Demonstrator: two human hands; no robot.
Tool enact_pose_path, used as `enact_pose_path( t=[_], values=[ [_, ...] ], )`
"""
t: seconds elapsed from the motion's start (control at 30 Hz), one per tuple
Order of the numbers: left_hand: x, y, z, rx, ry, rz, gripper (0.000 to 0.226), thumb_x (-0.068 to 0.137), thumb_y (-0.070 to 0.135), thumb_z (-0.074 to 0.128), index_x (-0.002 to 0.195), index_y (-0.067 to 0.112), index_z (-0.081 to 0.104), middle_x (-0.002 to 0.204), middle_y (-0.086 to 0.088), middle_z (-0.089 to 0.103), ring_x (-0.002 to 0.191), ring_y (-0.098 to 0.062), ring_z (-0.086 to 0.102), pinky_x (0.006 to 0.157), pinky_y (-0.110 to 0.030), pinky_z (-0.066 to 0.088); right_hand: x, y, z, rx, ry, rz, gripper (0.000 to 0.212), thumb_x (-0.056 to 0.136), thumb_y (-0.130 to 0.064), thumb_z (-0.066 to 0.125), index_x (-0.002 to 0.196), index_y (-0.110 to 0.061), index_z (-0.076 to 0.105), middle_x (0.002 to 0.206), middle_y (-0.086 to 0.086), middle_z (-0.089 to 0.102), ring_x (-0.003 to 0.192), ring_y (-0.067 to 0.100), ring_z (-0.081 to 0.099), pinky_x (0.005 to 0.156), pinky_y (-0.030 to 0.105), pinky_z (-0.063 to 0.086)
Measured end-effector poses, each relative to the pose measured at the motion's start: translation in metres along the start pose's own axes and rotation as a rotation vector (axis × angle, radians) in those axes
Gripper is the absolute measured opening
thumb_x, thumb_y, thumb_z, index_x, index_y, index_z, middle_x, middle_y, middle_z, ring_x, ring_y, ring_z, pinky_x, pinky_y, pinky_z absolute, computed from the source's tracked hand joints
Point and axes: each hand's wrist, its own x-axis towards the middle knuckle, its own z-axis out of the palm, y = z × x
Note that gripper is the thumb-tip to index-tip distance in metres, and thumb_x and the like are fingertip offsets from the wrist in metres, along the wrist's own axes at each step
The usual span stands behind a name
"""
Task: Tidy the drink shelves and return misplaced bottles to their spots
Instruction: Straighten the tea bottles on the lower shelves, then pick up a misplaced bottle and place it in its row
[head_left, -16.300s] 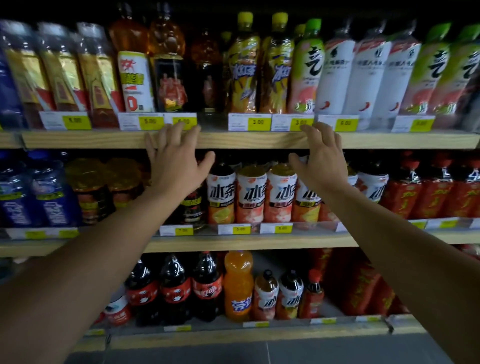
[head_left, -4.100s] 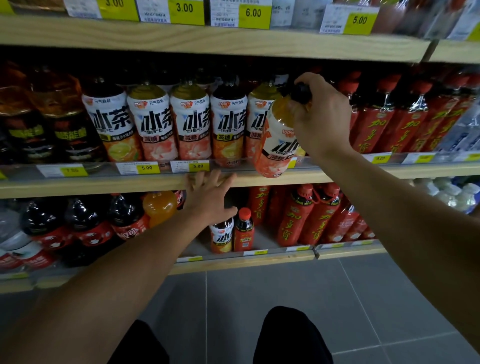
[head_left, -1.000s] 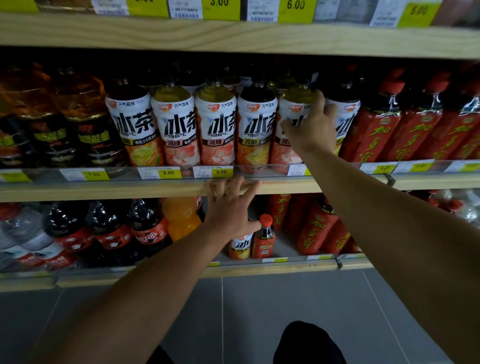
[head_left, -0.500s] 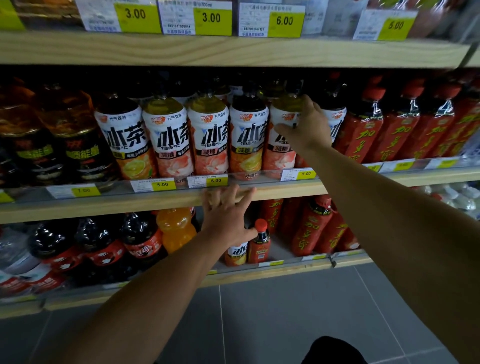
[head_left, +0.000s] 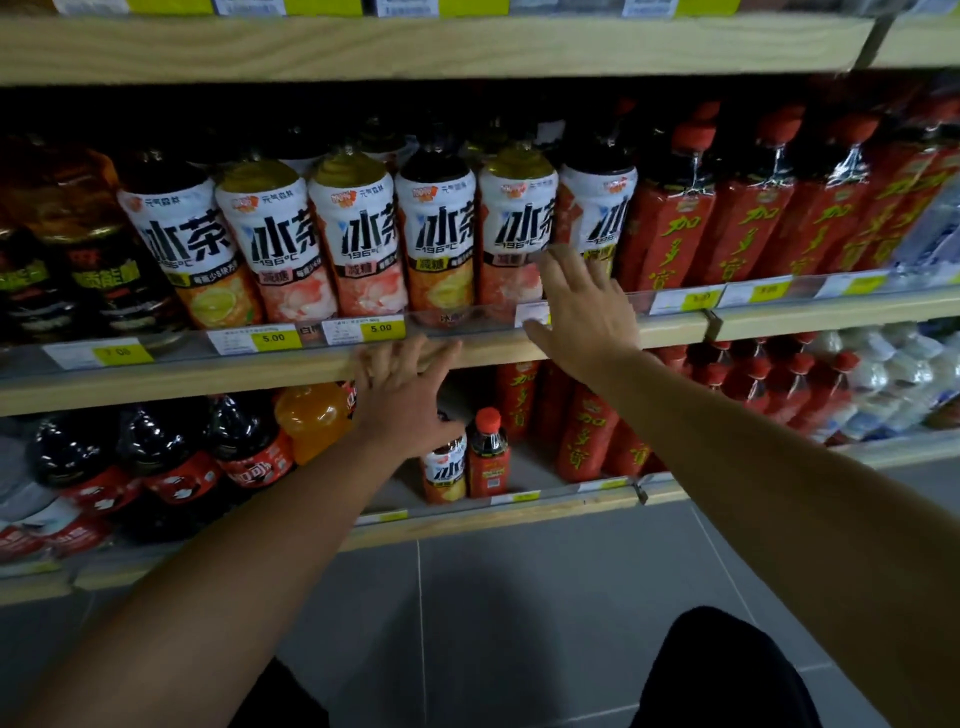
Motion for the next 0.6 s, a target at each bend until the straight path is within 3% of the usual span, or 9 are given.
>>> enact_pose_path(
  t=[0.2, 0.33, 0.6],
  values=[
    [-0.011, 0.025, 0.012, 0.032, 0.133, -0.129, 0.102, 0.073, 0.062, 0.07, 0.156, 0.039, 0.014, 0.155, -0.004, 0.02, 0.142, -0.036, 0.015, 0.116, -0.063, 0.012, -0.034, 0.041, 0.045, -0.003, -0.182, -0.118, 0.069, 0.092, -0.04, 0.057, 0.151, -0.021, 0.027, 0.156, 0.004, 0.026, 0.143, 0.032, 0.024, 0.117, 0.043, 0.024],
    [-0.024, 0.039, 0.025, 0.055, 0.183, -0.206, 0.093, 0.076, 0.055, 0.069, 0.154, 0.034, 0.024, 0.153, -0.007, 0.027, 0.139, -0.038, 0.024, 0.113, -0.061, 0.019, -0.04, 0.059, 0.061, 0.005, -0.167, -0.209, 0.076, 0.085, -0.039, 0.066, 0.15, -0.02, 0.03, 0.151, 0.004, 0.035, 0.14, 0.031, 0.027, 0.12, 0.044, 0.02],
    [-0.037, 0.048, 0.056, -0.123, -0.021, -0.29, 0.085, 0.085, 0.044, 0.069, 0.155, 0.024, 0.026, 0.15, -0.008, 0.032, 0.134, -0.036, 0.033, 0.106, -0.046, 0.037, -0.042, 0.072, 0.079, 0.075, -0.055, -0.239, 0.084, 0.078, -0.042, 0.071, 0.15, -0.026, 0.031, 0.149, 0.006, 0.037, 0.138, 0.035, 0.026, 0.121, 0.049, 0.01]
  ],
)
